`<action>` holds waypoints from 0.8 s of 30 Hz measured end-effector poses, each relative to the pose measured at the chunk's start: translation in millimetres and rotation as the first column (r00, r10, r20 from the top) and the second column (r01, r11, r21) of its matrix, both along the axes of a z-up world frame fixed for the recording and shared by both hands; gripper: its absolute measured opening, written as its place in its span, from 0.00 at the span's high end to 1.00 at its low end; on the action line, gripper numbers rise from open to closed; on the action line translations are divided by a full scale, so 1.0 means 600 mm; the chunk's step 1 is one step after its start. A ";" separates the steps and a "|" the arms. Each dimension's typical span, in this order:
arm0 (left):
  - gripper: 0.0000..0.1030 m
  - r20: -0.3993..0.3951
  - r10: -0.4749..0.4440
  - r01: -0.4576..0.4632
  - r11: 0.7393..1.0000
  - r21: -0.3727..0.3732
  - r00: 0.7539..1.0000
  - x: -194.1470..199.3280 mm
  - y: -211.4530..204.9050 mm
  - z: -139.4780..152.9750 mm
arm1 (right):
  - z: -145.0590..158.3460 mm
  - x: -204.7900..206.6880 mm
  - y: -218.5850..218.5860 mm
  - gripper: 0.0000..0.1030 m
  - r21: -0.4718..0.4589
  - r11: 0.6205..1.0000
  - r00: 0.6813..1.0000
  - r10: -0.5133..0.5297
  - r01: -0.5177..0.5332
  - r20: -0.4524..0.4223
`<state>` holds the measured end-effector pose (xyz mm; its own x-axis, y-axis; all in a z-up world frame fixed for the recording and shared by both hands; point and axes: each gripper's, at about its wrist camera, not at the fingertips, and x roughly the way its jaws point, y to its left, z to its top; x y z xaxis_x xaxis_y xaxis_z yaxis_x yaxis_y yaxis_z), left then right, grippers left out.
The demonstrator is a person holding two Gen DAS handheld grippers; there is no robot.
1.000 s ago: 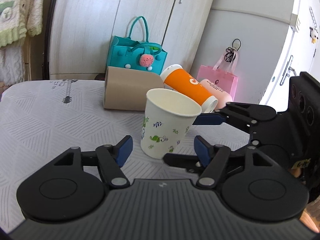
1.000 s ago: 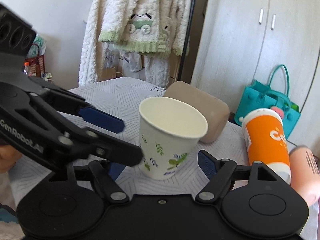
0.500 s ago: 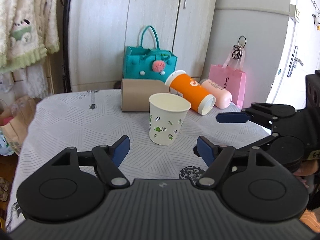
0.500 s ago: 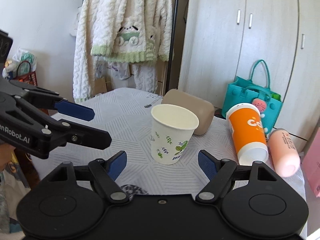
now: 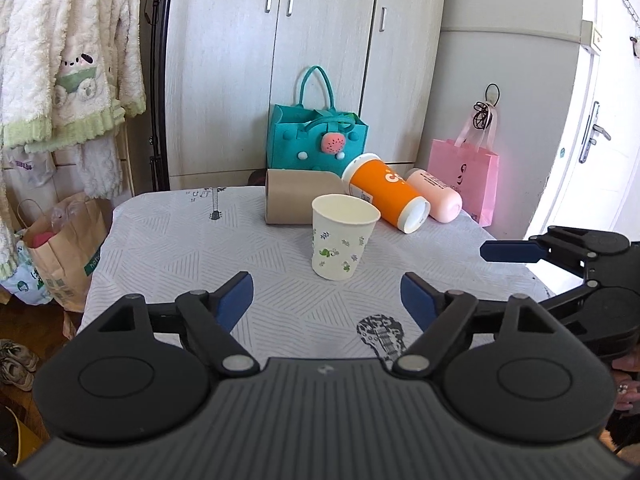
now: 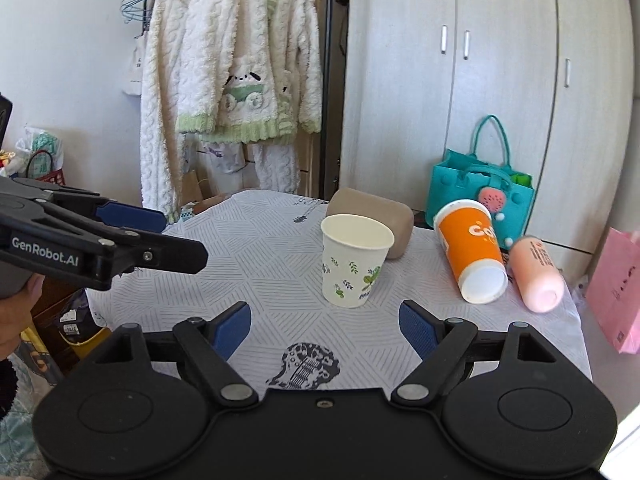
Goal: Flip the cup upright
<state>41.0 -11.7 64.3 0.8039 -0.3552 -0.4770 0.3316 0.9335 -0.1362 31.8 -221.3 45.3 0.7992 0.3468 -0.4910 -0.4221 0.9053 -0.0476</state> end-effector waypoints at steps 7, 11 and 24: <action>0.15 -0.014 0.027 -0.027 1.000 -0.007 1.000 -0.028 0.004 0.000 | 0.001 -0.037 -0.002 0.08 0.013 0.998 0.997 -0.066 0.066 0.035; 0.06 0.002 0.034 -0.034 0.999 0.011 0.999 -0.050 -0.003 0.000 | -0.005 -0.052 0.000 0.00 0.020 0.991 0.990 -0.136 0.135 0.046; 0.00 -0.046 0.110 -0.108 0.993 0.039 0.993 -0.053 -0.002 -0.034 | -0.029 -0.066 -0.009 0.00 0.032 0.952 0.952 -0.305 0.305 -0.006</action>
<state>9.1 -13.1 44.1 0.8128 -0.2484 -0.5270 0.2212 0.9684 -0.1152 -8.0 -226.8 27.7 0.8690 0.1021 -0.4842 -0.1257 0.9919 -0.0163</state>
